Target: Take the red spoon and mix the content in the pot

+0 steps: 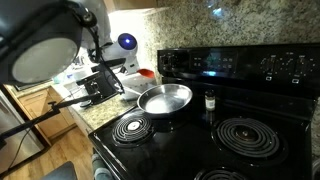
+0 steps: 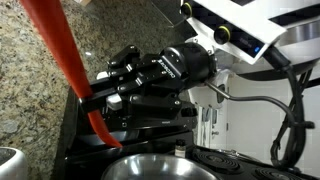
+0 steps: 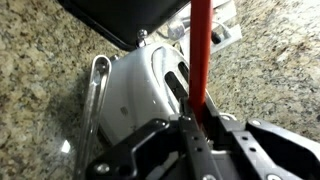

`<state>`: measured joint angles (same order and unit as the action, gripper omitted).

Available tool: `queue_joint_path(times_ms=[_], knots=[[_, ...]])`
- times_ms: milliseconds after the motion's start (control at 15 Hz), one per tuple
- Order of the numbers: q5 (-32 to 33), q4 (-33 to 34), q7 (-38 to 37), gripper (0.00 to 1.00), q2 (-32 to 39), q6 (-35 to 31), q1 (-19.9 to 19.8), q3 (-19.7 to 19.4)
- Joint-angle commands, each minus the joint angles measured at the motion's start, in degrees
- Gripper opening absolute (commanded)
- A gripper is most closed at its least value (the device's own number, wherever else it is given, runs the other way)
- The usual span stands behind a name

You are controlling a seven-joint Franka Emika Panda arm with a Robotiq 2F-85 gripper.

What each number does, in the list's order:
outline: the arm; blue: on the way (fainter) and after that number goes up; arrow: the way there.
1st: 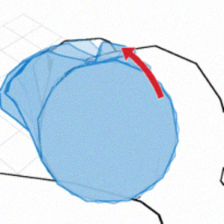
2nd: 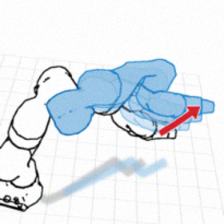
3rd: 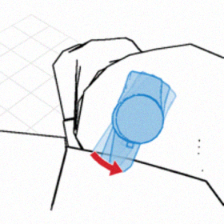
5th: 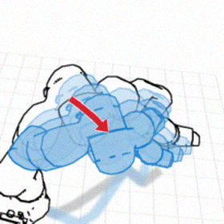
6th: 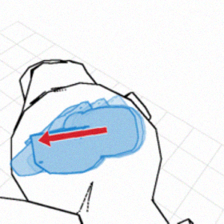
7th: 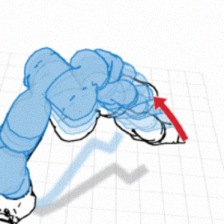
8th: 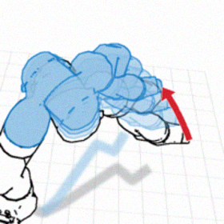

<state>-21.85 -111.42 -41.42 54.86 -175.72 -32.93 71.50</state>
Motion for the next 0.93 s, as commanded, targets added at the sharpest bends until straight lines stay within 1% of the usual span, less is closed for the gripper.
queue_joint_path(times_ms=[0,133,333,467,533,600,667,733,867], knots=[[-6.0,1.3,5.6,0.04,4.1,3.4,-2.9,3.9],[-8.6,1.4,7.6,0.04,4.8,3.2,-3.4,4.4],[-11.4,1.5,10.1,0.04,4.7,1.4,-3.2,3.9],[-13.2,1.8,11.7,0.04,4.4,-1.3,-2.7,3.5],[-13.7,1.9,13.0,0.04,4.0,-4.9,-1.9,3.1],[-13.8,2.0,14.5,0.04,4.4,-7.0,-1.8,3.2],[-13.9,1.9,14.2,0.04,4.1,-6.2,-1.9,2.8],[-13.9,1.7,13.7,0.16,3.5,-4.4,-2.0,2.3],[-13.9,1.7,13.8,0.16,3.5,-4.7,-2.0,2.2]])
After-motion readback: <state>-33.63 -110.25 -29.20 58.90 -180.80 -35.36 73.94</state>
